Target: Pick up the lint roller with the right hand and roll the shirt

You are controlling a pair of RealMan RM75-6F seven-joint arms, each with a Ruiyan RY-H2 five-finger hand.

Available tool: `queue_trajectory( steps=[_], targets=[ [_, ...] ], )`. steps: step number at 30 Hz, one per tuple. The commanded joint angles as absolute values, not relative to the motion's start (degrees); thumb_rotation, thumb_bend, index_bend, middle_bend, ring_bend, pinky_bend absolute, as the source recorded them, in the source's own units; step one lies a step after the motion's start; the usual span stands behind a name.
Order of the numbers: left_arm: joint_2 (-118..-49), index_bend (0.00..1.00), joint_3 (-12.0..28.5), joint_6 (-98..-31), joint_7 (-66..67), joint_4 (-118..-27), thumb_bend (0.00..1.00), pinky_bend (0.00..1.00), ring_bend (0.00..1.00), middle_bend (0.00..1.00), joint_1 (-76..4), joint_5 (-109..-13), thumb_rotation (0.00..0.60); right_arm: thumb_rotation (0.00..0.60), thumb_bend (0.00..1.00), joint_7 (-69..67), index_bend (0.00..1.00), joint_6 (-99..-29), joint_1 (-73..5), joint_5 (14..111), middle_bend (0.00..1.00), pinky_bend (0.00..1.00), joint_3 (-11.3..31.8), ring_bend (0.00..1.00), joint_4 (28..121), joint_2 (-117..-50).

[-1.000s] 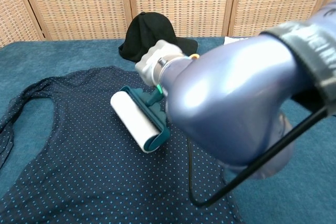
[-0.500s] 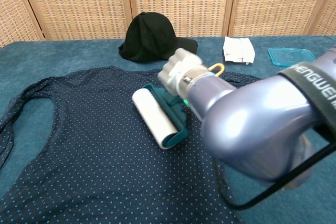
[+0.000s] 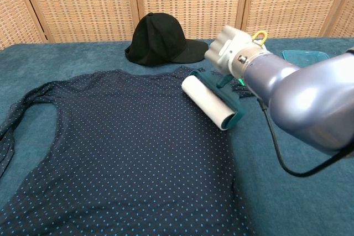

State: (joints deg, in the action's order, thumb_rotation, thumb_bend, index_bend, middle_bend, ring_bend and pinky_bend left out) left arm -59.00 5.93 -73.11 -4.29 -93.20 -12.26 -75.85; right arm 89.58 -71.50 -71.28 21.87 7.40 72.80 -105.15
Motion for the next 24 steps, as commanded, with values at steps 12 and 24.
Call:
queue_trajectory(
  steps=[12, 24],
  targets=[
    [-59.0, 0.00, 5.9, -72.7, -4.9, -92.8, 0.00, 0.00, 0.00, 0.00, -12.3, -75.6, 0.600, 0.600, 0.86, 92.6, 0.72, -70.0, -75.2, 24.8, 1.00, 1.00, 10.6, 1.00, 70.8, -114.6],
    [-58.9, 0.00, 5.9, -72.7, -5.3, -92.7, 0.00, 0.00, 0.00, 0.00, -12.4, -75.7, 0.600, 0.600, 0.86, 93.8, 0.71, -71.9, -74.7, 27.4, 1.00, 1.00, 9.9, 1.00, 70.0, -117.7]
  ],
)
